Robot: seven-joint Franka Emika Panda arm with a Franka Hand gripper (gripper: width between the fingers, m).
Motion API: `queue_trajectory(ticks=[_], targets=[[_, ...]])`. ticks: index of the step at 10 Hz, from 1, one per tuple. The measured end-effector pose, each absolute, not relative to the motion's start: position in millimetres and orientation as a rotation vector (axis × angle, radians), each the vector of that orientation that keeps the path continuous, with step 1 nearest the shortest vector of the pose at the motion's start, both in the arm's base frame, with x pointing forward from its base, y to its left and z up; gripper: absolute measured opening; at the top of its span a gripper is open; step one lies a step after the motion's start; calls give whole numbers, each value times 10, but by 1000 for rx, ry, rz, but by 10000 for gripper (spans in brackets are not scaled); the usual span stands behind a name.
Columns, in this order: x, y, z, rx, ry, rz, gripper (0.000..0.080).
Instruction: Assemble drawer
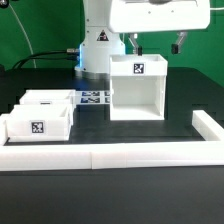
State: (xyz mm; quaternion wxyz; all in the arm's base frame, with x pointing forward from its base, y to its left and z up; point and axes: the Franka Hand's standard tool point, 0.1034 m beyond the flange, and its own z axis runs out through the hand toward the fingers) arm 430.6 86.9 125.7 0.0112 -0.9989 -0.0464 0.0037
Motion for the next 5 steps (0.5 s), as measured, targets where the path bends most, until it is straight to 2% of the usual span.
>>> queue_trajectory(ticks=[5], targets=[[4019,985,1077,-3071,260,15,650]])
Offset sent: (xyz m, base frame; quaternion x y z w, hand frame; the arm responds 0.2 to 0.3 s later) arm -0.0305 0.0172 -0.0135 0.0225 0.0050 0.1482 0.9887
